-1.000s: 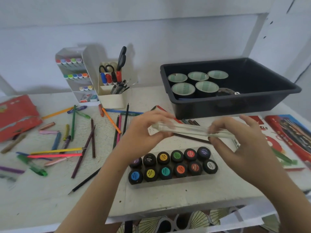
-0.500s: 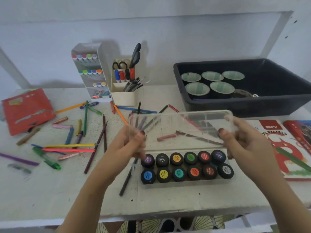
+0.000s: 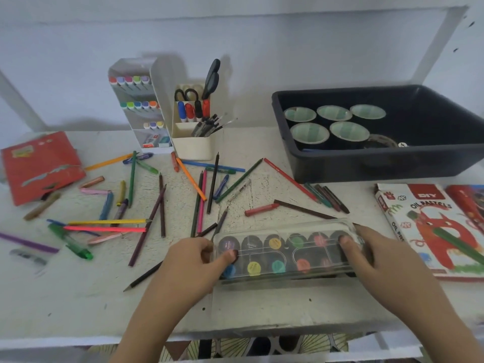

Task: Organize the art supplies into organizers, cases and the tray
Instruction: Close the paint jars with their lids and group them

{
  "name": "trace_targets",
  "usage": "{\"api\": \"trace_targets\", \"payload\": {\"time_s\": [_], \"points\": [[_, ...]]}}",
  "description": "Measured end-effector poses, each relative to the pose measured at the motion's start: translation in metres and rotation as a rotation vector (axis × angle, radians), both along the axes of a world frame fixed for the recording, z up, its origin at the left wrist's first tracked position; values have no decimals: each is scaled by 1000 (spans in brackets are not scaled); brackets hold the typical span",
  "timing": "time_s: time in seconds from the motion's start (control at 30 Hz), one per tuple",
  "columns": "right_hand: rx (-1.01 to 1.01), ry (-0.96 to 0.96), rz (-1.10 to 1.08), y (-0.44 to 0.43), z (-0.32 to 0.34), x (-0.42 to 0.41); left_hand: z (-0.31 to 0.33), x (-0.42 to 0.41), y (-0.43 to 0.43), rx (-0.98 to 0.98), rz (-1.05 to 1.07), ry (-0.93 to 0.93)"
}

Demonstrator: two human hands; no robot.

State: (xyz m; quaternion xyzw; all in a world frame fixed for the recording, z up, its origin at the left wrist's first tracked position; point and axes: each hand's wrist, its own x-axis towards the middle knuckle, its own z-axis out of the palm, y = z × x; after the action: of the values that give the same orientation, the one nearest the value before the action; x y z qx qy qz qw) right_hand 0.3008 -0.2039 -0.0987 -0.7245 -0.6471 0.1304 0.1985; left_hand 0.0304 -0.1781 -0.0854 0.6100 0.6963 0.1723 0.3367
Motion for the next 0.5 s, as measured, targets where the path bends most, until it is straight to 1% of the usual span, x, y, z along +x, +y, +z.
{"api": "trace_targets", "payload": {"time_s": [0.13, 0.3, 0.4, 0.5], "points": [[5, -5, -5, -4, -1, 1, -1, -1, -1, 8, -14, 5], [-52, -31, 0, -7, -4, 4, -3, -2, -2, 20, -24, 14], [-63, 12, -3, -6, -6, 6, -5, -3, -1, 23, -30, 24], [-67, 104, -27, -7, -5, 7, -7, -4, 0, 27, -23, -9]]}}
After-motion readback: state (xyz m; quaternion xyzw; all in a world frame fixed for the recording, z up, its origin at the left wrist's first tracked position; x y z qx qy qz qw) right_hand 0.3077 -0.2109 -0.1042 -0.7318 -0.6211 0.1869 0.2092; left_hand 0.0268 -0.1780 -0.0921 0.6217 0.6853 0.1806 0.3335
